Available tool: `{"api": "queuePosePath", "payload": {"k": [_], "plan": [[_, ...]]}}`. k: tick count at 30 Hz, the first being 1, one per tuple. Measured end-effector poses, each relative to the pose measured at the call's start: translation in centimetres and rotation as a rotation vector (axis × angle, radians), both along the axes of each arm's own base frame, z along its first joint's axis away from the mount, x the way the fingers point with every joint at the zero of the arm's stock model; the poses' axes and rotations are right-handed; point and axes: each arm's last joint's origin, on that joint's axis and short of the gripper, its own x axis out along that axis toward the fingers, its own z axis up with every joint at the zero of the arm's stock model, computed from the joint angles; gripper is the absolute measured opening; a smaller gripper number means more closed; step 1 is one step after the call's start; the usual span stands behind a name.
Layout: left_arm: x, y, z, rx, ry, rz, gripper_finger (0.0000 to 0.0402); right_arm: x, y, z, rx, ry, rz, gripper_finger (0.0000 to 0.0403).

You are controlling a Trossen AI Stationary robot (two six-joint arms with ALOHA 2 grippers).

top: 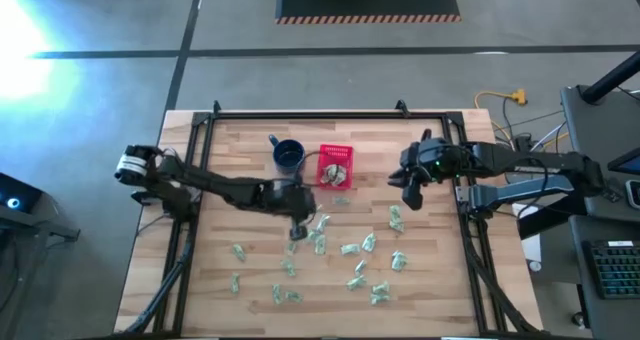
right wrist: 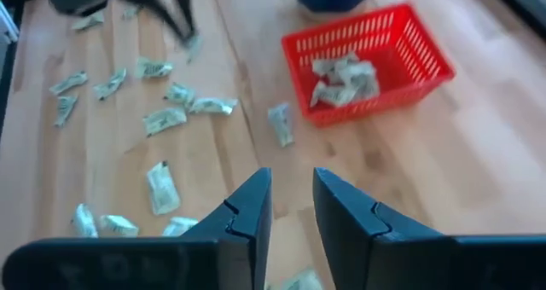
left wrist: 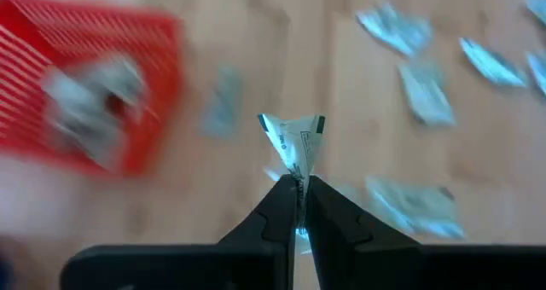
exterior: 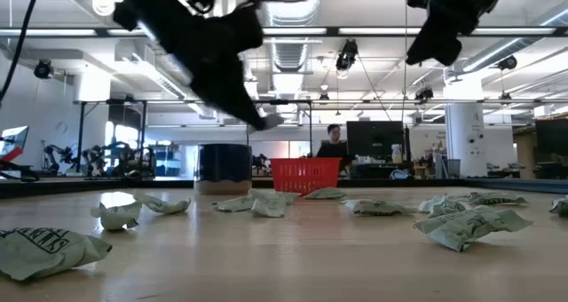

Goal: Pick and place Stevia / Truvia into bins
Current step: Put the stevia packet into the basket

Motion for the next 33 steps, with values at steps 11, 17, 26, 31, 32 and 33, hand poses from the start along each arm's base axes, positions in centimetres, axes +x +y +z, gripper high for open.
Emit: {"api": "queuePosePath", "payload": {"k": [11, 17, 26, 31, 32, 33], "plan": [[1.5, 7.9, 3.2, 0.165, -0.152, 0.243, 0.0008, -0.8, 2.4, -4.0, 0.135, 0.115, -0.003, 0.0083], [1.7, 10.4, 2.7, 0.096, -0.155, 0.223, 0.0017, -1.5, 3.0, -6.5, 0.206, 0.198, -0.063, 0.0091], [3.4, 11.0, 0.4, 0.074, -0.081, 0.203, 0.0083, -2.4, 2.9, -9.2, 0.293, 0.289, -0.191, 0.0130], [3.9, 11.1, 0.0, 0.065, -0.073, 0.208, 0.0124, -2.8, 2.9, -10.3, 0.343, 0.321, -0.270, 0.0158], [4.0, 11.1, 0.2, 0.066, -0.083, 0.207, 0.0130, -2.9, 2.9, -10.5, 0.349, 0.331, -0.284, 0.0163], [4.1, 11.0, 0.5, 0.066, -0.093, 0.205, 0.0135, -2.9, 2.9, -10.6, 0.356, 0.336, -0.296, 0.0167]]}}
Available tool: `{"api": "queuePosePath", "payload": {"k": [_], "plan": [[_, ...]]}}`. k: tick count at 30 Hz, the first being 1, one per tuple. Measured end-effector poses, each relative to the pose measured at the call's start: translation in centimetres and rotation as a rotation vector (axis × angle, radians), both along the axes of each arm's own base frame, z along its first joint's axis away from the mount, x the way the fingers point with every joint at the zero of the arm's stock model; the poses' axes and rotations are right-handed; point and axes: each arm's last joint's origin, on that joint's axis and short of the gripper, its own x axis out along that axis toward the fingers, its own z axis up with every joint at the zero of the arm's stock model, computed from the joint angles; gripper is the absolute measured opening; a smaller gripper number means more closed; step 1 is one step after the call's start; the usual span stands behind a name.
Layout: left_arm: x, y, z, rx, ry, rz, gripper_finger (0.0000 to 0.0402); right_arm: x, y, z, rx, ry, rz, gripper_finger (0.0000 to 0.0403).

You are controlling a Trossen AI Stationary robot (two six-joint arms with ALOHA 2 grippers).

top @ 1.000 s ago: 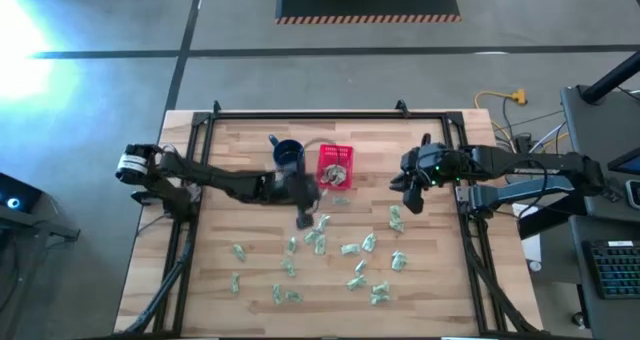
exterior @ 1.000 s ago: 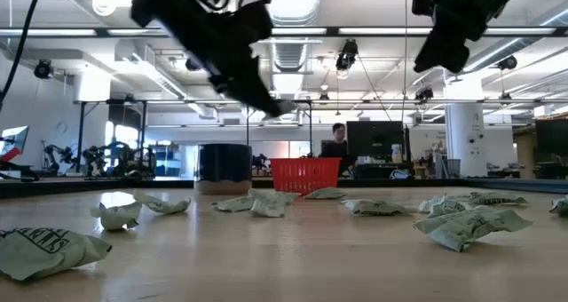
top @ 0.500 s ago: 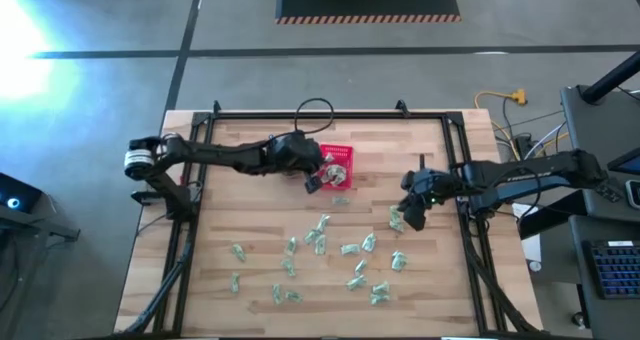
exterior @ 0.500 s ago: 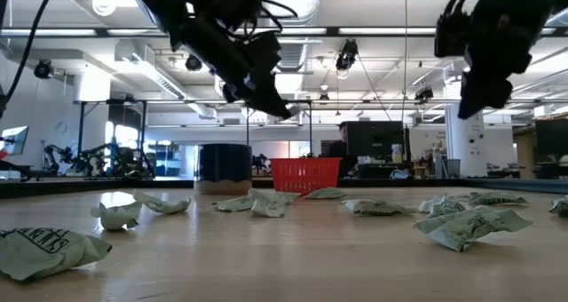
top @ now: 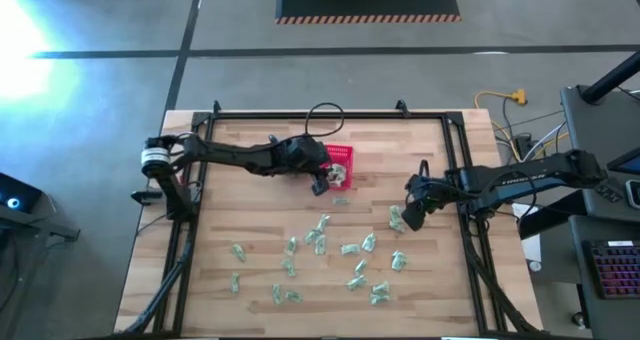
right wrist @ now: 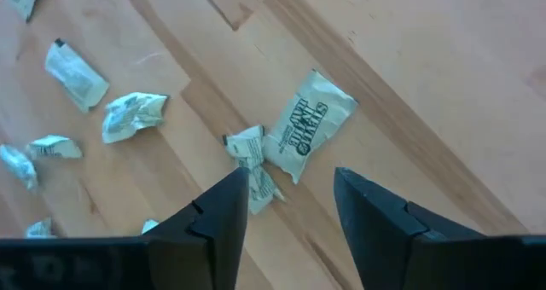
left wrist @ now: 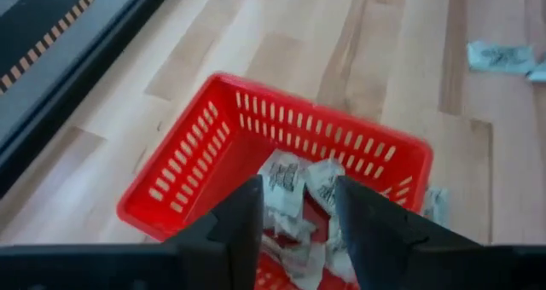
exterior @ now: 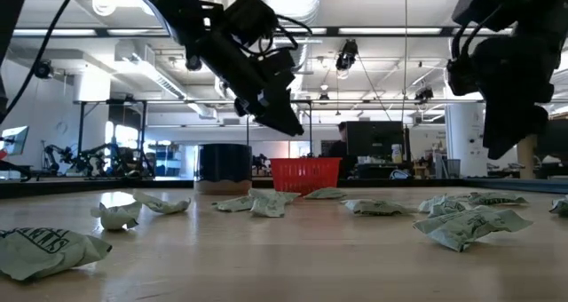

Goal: Pick and place Stevia / Truvia into bins
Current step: Put the stevia packet into the basket

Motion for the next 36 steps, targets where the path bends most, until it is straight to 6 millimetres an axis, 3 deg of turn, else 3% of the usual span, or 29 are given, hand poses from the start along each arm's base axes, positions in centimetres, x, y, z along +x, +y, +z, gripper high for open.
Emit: {"api": "queuePosePath", "payload": {"k": [9, 21, 31, 36], "plan": [[-1.5, -0.4, 3.7, 0.009, -0.077, -0.013, 0.0148, 1.2, 0.0, -1.3, -0.022, 0.029, -0.031, 0.0185], [-4.7, -1.5, 8.5, 0.029, -0.173, -0.025, 0.0148, 3.5, 0.0, -4.9, -0.032, 0.180, -0.099, 0.0183], [-5.9, -2.3, 10.3, 0.038, -0.231, -0.044, 0.0148, 5.3, 0.2, -4.5, -0.119, 0.167, -0.115, 0.0182], [-6.2, -2.7, 10.2, 0.028, -0.200, -0.055, 0.0148, 5.6, 0.3, -5.2, -0.130, 0.199, -0.117, 0.0182]]}}
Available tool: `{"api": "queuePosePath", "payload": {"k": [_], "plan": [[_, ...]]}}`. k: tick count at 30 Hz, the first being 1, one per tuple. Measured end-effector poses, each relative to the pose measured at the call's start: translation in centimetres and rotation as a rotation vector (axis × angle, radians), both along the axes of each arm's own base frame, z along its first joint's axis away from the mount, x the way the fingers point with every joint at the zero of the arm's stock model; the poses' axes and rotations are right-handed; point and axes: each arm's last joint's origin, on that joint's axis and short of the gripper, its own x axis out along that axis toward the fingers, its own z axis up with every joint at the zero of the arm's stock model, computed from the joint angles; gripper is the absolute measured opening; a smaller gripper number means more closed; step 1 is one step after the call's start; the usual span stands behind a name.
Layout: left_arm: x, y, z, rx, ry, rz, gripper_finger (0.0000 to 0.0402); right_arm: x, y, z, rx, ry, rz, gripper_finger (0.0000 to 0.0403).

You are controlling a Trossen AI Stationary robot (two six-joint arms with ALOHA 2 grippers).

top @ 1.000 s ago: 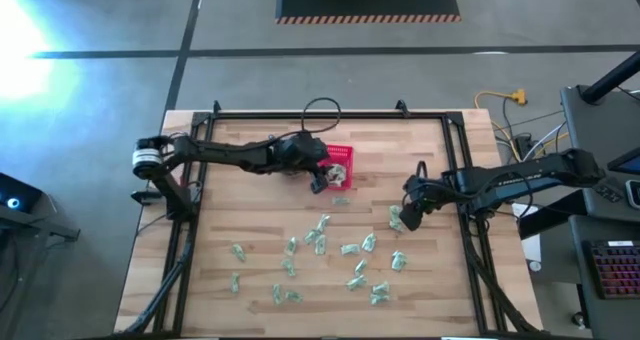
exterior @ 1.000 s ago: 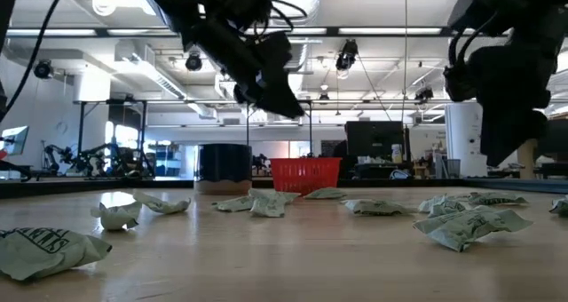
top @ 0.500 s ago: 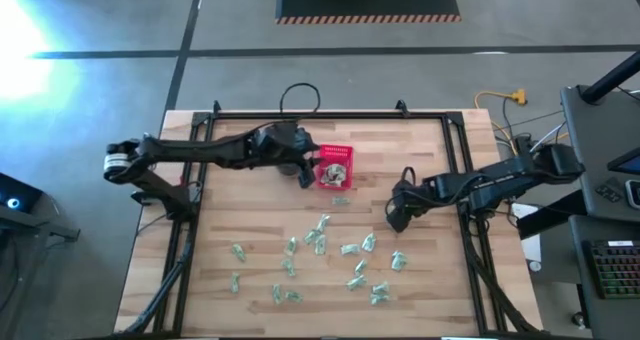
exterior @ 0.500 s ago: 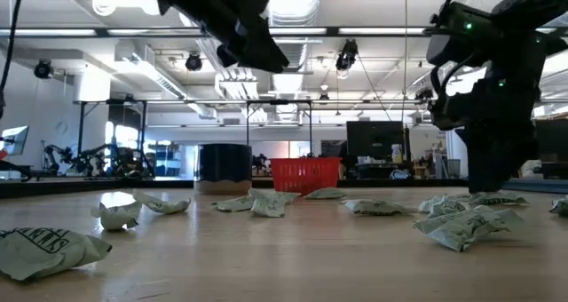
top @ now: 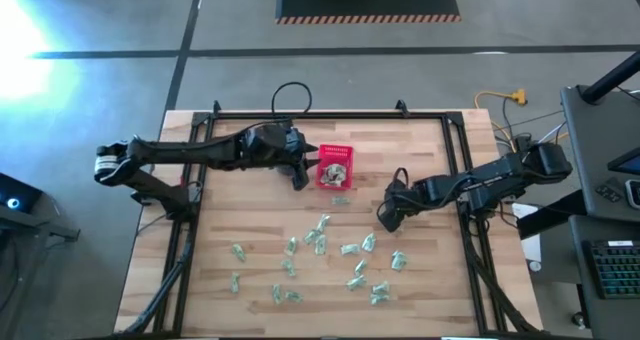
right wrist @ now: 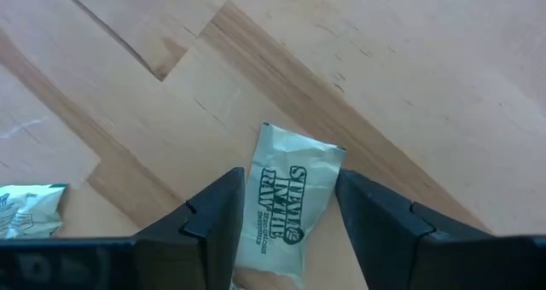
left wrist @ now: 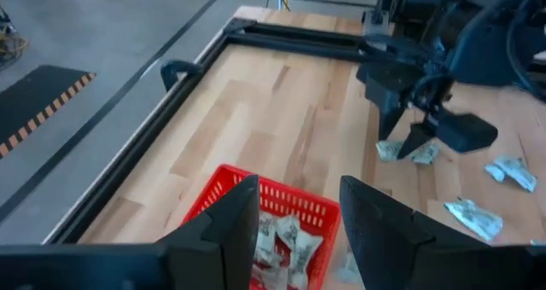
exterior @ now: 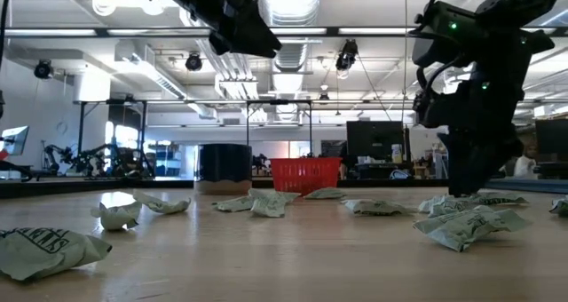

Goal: Pick and place Stevia / Truvia into bins
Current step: Put the stevia packet into the basket

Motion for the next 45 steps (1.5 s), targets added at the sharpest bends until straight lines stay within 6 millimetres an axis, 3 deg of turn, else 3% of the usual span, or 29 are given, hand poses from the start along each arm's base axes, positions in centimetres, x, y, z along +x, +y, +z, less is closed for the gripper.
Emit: {"api": "queuePosePath", "payload": {"k": [7, 17, 27, 35, 39, 45], "plan": [[-0.2, -0.5, -0.5, -0.032, 0.051, -0.004, 0.0148, 0.9, 0.6, -0.2, -0.046, 0.065, 0.027, 0.0156], [-0.2, -1.9, -0.7, -0.062, 0.071, -0.035, 0.0148, 2.2, 1.0, 1.1, -0.101, 0.019, 0.115, 0.0019], [-1.4, -4.5, -2.2, -0.160, 0.268, -0.071, 0.0148, 6.1, 0.8, 5.4, -0.182, -0.165, 0.316, 0.0009], [-2.5, -6.8, -4.7, -0.223, 0.425, -0.098, 0.0148, 9.5, -1.6, 9.8, -0.365, -0.380, 0.453, 0.0009], [-3.0, -7.9, -5.9, -0.270, 0.457, -0.093, 0.0148, 10.3, -3.7, 11.2, -0.442, -0.431, 0.445, 0.0009], [-3.7, -9.2, -7.3, -0.333, 0.485, -0.069, 0.0148, 10.9, -7.0, 10.5, -0.459, -0.393, 0.419, 0.0009]]}}
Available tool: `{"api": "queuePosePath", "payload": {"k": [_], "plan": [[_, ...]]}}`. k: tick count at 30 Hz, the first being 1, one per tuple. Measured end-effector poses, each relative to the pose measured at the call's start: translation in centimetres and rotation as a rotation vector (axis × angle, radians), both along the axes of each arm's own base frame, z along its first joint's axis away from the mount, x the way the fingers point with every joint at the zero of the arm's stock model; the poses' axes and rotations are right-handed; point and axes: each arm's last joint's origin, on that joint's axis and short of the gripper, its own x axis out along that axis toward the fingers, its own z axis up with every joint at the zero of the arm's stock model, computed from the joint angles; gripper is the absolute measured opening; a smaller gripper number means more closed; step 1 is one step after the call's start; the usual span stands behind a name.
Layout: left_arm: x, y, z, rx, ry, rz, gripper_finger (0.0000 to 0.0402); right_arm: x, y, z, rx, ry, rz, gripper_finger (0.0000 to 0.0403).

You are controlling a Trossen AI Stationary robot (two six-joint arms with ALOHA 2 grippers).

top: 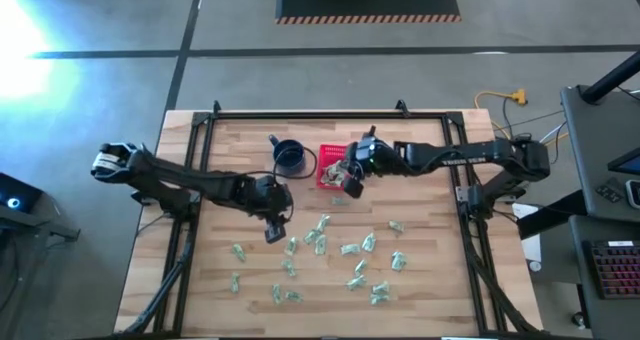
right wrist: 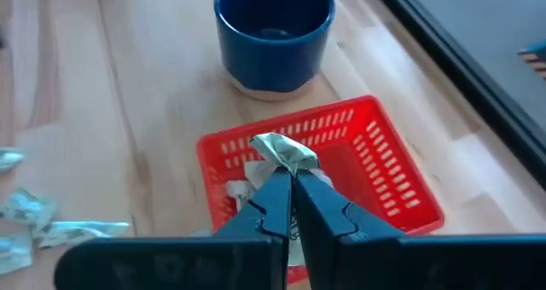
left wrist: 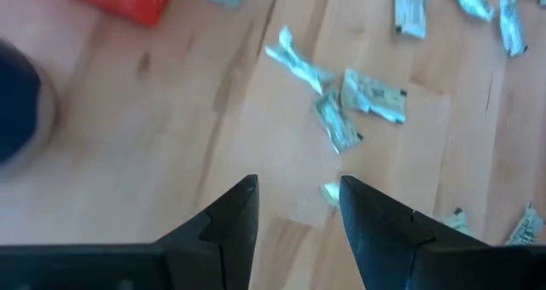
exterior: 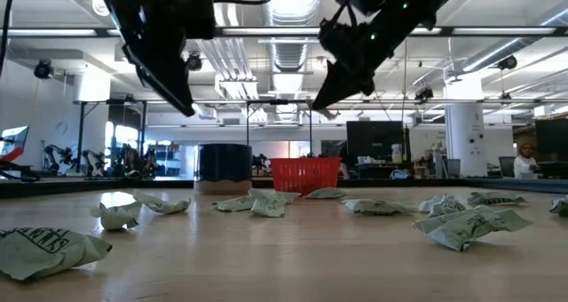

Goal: Pick and place Stevia / Truvia into bins
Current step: Put the stevia packet into the basket

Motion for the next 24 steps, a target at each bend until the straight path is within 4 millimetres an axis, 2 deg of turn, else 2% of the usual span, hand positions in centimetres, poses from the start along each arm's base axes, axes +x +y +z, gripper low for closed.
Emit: {"api": "queuePosePath", "payload": {"k": [6, 10, 14, 18, 24], "plan": [[-0.3, -1.0, -0.5, -0.026, 0.011, 0.004, 0.0148, 1.2, -2.4, -2.9, 0.071, 0.027, 0.001, 0.0009], [-0.4, -1.5, -0.5, -0.031, 0.009, -0.005, 0.0148, 1.6, -3.0, -4.3, 0.090, 0.056, -0.005, 0.0019], [-0.4, -1.9, -0.5, -0.044, 0.006, -0.001, 0.0148, 1.6, -2.9, -4.4, 0.115, 0.051, 0.035, 0.0059], [-0.8, -2.6, -0.8, -0.059, 0.021, -0.035, 0.0148, 1.5, -2.9, -3.6, 0.092, 0.033, 0.052, 0.0109], [-2.4, -4.2, -2.4, -0.189, 0.162, -0.163, 0.0148, 1.0, -2.7, -2.4, 0.066, 0.013, 0.104, 0.0157]]}}
